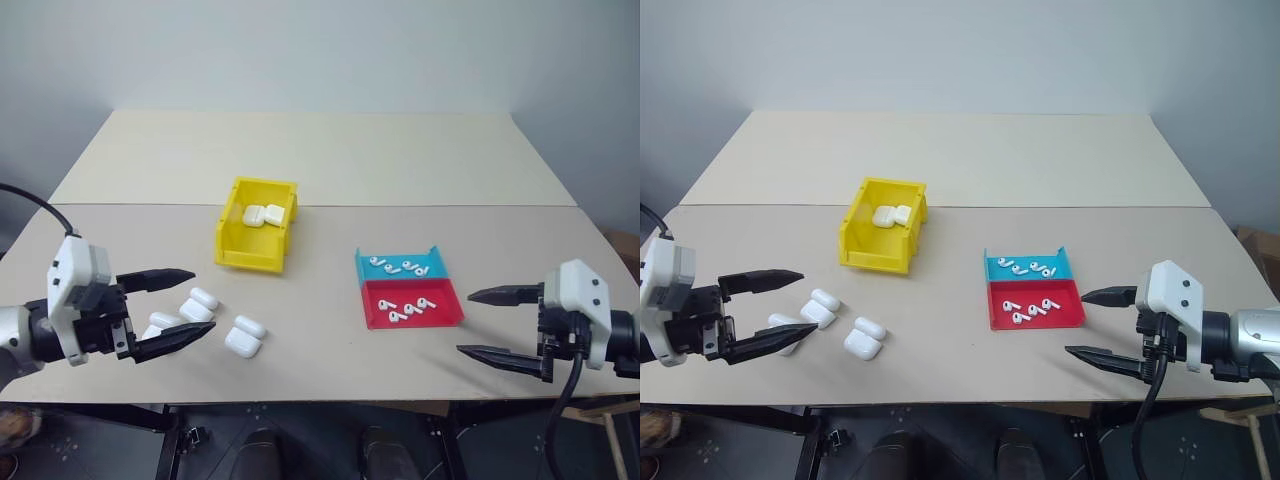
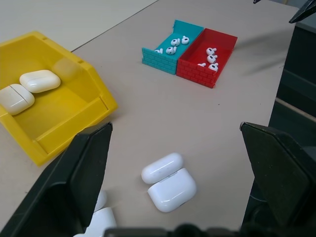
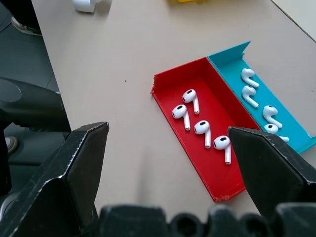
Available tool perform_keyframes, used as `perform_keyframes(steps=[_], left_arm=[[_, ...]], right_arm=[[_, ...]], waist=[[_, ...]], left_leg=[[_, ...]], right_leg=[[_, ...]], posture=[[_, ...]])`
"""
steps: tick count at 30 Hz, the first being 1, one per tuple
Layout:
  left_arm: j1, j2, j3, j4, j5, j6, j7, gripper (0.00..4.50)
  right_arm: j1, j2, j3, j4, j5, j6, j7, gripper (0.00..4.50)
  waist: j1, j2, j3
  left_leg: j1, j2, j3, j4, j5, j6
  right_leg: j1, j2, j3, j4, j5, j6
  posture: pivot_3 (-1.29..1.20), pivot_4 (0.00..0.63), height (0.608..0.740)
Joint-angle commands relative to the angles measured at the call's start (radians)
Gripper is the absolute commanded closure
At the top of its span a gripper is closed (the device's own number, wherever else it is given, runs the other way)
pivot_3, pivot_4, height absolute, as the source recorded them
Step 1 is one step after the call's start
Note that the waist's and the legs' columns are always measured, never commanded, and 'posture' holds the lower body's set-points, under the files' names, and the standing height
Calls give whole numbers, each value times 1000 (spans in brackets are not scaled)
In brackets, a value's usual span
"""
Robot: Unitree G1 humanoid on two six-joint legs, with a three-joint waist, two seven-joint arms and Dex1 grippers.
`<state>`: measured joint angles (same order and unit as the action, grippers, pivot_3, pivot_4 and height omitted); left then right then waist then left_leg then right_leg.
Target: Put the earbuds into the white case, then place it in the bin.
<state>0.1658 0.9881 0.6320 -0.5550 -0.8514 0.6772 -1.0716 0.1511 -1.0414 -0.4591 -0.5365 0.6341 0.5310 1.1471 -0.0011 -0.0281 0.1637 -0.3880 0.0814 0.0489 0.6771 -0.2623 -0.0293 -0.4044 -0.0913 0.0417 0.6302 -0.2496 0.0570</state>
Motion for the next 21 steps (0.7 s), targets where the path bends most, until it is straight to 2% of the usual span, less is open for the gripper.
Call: perform_keyframes(steps=[1,6,11,14,17,19,20,21], left_arm=[[-9,16,-1,-10,-14,10,-1,0],[-1,42,-15,-9,50,-11,-3,0],[-32,68,-6,-40,56,53,83,0],[-34,137,12,-77,73,109,95,0],[-50,251,20,-81,35,262,100,0],[-130,443,-61,-40,-52,470,110,0],[-171,506,-102,-19,-91,537,121,0],[-214,527,-124,-8,-121,575,149,0]], right_arm=[[20,11,-37,-40,23,1,2,35],[19,17,-33,-36,16,-5,-10,35],[-4,9,-27,-17,14,-7,-17,35],[-42,3,-18,-7,20,5,-33,35],[-40,4,-27,-19,30,16,-31,35],[-22,10,-29,-34,30,17,-32,35],[-16,10,-30,-38,30,17,-33,35],[-14,11,-29,-41,33,19,-35,35]], waist=[[0,0,0],[0,0,0],[0,0,0],[-1,-2,1],[-1,-2,1],[5,-5,3],[6,-6,4],[7,-6,4]], left_leg=[[0,0,0,0,0,0],[0,0,0,0,0,0],[0,0,0,0,0,0],[0,0,0,0,0,0],[0,0,0,0,0,0],[0,0,0,-1,0,0],[0,0,-1,-1,0,0],[0,0,-2,-1,0,0]], right_leg=[[0,0,0,0,0,0],[0,0,0,0,0,0],[0,0,0,0,0,0],[0,0,0,0,0,0],[0,0,0,0,0,0],[-1,0,0,1,0,0],[-1,0,-1,2,0,0],[-1,1,-1,1,0,0]], posture=[[0,150,740],[0,150,740],[0,150,740],[0,150,740],[0,150,740],[0,150,740],[0,150,740],[0,150,740]])
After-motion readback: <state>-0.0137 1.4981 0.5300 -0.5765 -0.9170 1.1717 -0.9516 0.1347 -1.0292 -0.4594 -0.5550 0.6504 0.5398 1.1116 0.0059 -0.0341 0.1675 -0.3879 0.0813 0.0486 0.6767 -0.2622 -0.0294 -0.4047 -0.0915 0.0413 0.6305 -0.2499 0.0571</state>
